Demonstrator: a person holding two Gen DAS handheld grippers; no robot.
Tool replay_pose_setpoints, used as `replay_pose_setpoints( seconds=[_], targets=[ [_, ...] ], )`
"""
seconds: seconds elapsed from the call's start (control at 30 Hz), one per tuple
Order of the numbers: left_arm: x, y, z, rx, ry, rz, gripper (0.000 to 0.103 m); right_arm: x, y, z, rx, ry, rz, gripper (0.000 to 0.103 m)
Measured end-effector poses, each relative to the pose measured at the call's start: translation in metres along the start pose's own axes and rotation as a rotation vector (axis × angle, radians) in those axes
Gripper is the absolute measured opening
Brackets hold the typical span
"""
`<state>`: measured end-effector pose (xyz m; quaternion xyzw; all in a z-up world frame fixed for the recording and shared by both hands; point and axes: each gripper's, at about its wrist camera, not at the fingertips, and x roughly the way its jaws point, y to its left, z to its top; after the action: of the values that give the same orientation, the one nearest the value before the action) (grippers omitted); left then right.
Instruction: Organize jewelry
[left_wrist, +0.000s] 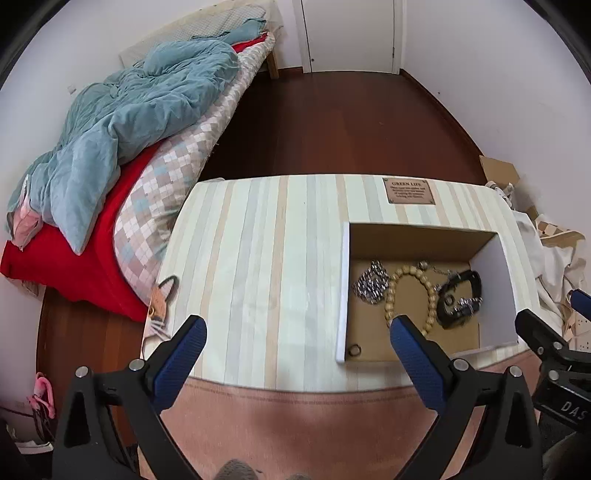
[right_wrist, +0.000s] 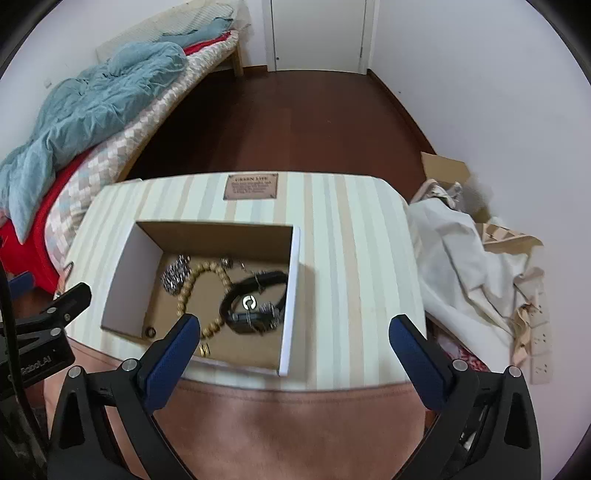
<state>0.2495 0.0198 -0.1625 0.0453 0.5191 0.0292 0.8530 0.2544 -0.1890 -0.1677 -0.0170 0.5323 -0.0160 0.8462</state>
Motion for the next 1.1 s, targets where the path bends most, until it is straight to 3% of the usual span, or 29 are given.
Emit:
replay_pose_setpoints(
  seconds=[0.33,0.83,1.1],
  targets=[
    [-0.06,0.002,-0.023,-0.023,-0.046,-0.04,0.102,-0.062,0.001,-0.023,0.026,-0.056,-0.014,0.103],
    [-0.218,0.02,-0.066,-0.03,-0.229,-0.087,0.102,-0.236,0.0,-0.069,0.051,-0.246,-0.021,0.103],
    [-0.277,0.032,-0.09,-0.069,-0.261,-0.107,0.102,-0.316,0.003,-0.096,0.04,-0.331,-0.025,0.103]
  ],
)
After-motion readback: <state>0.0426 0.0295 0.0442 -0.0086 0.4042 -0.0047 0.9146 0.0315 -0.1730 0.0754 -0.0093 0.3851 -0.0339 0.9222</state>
